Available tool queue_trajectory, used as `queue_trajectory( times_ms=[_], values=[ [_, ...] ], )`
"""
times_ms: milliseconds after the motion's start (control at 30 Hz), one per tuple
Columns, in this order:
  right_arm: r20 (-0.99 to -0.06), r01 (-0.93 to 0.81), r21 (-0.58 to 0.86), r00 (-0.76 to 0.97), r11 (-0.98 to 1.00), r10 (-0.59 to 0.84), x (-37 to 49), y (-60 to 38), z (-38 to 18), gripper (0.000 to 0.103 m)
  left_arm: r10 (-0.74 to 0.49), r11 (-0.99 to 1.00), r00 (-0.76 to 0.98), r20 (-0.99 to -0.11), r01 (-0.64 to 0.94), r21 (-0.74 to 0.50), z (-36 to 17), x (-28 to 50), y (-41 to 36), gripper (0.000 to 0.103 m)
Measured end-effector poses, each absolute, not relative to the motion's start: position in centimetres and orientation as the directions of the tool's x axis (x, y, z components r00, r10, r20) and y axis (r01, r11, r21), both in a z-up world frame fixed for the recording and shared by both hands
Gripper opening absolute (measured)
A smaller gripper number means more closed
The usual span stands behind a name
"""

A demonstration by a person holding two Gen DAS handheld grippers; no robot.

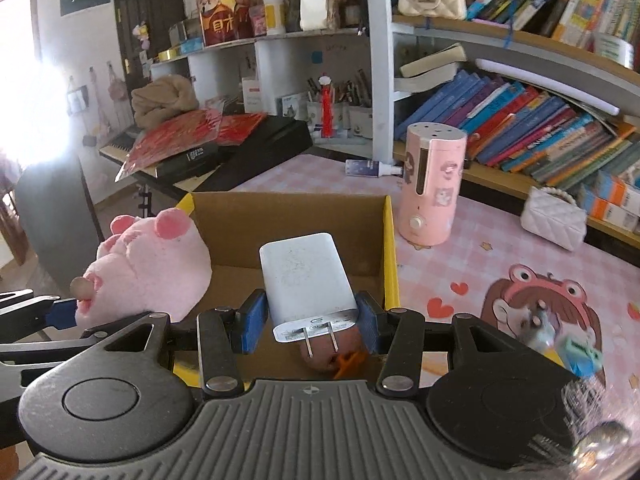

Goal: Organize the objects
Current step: 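Open the left tool over the yellow box while the right tool releases the charger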

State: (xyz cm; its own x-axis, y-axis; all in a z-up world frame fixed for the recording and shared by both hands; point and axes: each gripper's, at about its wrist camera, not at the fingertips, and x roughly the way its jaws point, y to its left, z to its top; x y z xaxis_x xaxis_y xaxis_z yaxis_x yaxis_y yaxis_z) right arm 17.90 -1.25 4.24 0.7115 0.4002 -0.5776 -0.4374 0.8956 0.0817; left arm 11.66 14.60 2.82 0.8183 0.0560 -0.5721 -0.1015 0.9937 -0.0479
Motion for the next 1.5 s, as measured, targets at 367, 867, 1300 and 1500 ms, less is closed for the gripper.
queue_trajectory(
  times_ms=[367, 867, 1300, 1500],
  values=[
    [-0.625, -0.541, 0.036, 0.644, 0.840, 0.441, 22.9, -0.3, 1.9, 0.045, 0.117, 0.990, 0.747, -0.654, -0.140, 0.018, 0.2, 16.1, 13.7, 0.042],
    [-0.687, -0.659, -0.034, 0.561, 0.751, 0.462, 27.3, 2.0, -0.1, 0.045, 0.207, 0.978, 0.711, -0.672, -0.149, 0.144, -0.8, 19.3, 12.3, 0.045],
    [-0.728, -0.719, -0.110, 0.529, 0.686, 0.437, 27.4, 3.2, -0.8, 0.046, 0.228, 0.974, 0.700, -0.677, -0.163, 0.158, -1.3, 19.6, 11.8, 0.053],
    [-0.723, -0.713, -0.106, 0.534, 0.694, 0.438, 27.4, 3.1, -0.9, 0.042, 0.240, 0.971, 0.723, -0.648, -0.177, 0.161, -0.6, 18.8, 11.8, 0.057]
  ],
)
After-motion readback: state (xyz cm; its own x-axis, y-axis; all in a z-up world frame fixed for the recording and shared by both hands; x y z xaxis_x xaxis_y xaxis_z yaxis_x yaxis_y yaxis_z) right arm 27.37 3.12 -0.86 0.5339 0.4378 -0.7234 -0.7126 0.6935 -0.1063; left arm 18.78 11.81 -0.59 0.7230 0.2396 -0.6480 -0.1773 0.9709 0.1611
